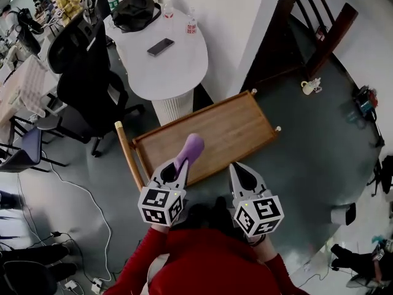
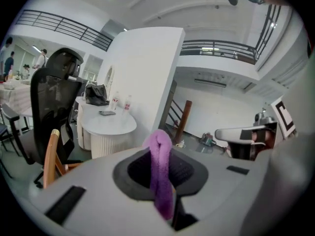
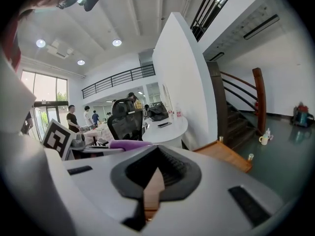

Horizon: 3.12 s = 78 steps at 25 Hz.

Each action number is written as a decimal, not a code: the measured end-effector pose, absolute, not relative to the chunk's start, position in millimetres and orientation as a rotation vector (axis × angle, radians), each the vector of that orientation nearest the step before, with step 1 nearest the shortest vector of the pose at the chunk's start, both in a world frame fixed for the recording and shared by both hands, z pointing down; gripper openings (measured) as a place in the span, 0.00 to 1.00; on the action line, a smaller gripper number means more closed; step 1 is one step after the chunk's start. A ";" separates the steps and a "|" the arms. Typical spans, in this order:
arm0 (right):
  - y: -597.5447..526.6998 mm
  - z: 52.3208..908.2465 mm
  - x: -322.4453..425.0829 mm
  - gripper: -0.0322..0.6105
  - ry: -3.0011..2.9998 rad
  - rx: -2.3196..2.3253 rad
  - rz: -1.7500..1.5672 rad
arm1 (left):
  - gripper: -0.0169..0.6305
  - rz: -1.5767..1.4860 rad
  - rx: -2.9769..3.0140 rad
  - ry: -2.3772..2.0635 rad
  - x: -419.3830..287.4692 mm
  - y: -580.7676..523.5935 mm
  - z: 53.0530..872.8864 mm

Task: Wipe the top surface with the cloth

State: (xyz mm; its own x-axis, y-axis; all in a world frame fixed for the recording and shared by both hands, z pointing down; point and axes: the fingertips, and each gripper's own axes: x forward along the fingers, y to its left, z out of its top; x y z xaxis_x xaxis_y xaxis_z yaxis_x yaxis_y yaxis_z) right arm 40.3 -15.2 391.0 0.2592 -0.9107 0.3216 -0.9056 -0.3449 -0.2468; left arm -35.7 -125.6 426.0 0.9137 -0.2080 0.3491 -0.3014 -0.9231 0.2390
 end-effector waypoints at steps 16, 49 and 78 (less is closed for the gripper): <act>-102.8 401.5 199.7 0.05 2.328 -2.092 -0.721 | 0.10 0.769 2.312 -1.711 -111.7 -263.3 459.0; -20.0 448.7 335.1 0.05 1.920 -2.402 -1.016 | 0.10 1.062 2.478 -0.606 302.5 -149.8 620.2; -117.2 433.2 144.2 0.05 2.482 -1.860 -1.000 | 0.10 0.767 2.158 -1.603 -107.6 -241.3 511.3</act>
State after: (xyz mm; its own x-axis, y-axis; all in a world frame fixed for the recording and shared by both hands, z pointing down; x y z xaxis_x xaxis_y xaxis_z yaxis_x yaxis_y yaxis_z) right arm 144.2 -117.2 433.2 -0.3440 -0.8304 0.4382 -0.9023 0.1633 -0.3989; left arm -107.6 -241.3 511.3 0.2156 -0.7662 0.6053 -0.9522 -0.3024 -0.0436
